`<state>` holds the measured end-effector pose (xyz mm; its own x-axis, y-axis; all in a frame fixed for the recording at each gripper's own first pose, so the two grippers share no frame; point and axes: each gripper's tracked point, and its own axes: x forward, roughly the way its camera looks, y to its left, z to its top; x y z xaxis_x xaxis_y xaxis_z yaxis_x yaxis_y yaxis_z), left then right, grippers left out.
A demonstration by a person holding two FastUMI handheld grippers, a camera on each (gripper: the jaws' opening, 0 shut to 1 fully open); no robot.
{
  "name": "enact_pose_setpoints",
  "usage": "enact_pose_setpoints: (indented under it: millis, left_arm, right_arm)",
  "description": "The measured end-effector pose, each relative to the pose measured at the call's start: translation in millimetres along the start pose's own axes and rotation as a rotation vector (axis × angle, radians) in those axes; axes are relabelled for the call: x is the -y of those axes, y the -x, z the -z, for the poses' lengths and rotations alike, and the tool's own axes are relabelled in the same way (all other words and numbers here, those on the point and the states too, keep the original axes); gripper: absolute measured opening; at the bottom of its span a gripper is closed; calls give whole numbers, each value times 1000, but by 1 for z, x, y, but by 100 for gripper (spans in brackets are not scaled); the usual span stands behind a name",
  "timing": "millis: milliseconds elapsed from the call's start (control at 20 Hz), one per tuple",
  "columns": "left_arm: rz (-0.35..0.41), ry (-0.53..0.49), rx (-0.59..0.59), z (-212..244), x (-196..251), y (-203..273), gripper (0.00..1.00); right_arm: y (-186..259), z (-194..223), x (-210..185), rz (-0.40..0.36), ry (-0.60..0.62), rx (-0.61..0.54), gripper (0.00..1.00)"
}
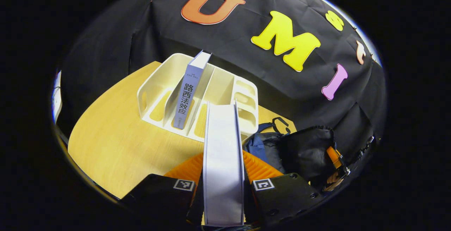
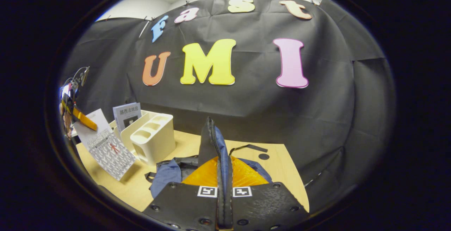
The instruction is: Open the schoolbag, grab two books from the bookshelf and put them into the schoolbag.
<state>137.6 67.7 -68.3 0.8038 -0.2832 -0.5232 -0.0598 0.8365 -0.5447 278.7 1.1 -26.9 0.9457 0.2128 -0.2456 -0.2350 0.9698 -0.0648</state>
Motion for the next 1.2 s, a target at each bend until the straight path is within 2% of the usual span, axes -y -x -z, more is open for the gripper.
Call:
enact_pose_setpoints:
  millis: [300,500,650,900,1050,1200]
  left_arm:
    - [172,79,19,21,51,-16,46]
    - [304,141,7,41,100,-45,46]
    - [376,233,-33,55,133,-76,46]
    - [374,473,-16,71,159,-132,46]
    - [405,545,-5,75,176,-155,46]
    - [377,584,4,87,181,-183,46]
  right_arm:
    - [3,-7,1,5,8,8,1]
    - [-1,-7,4,12,5,4,1]
    - [-1,-10,7,13,9,-2,1]
    - [1,-18,24,37,36,7,1]
    - [4,-25,27,35,48,16,1]
    - [6,-34,28,28,51,36,1]
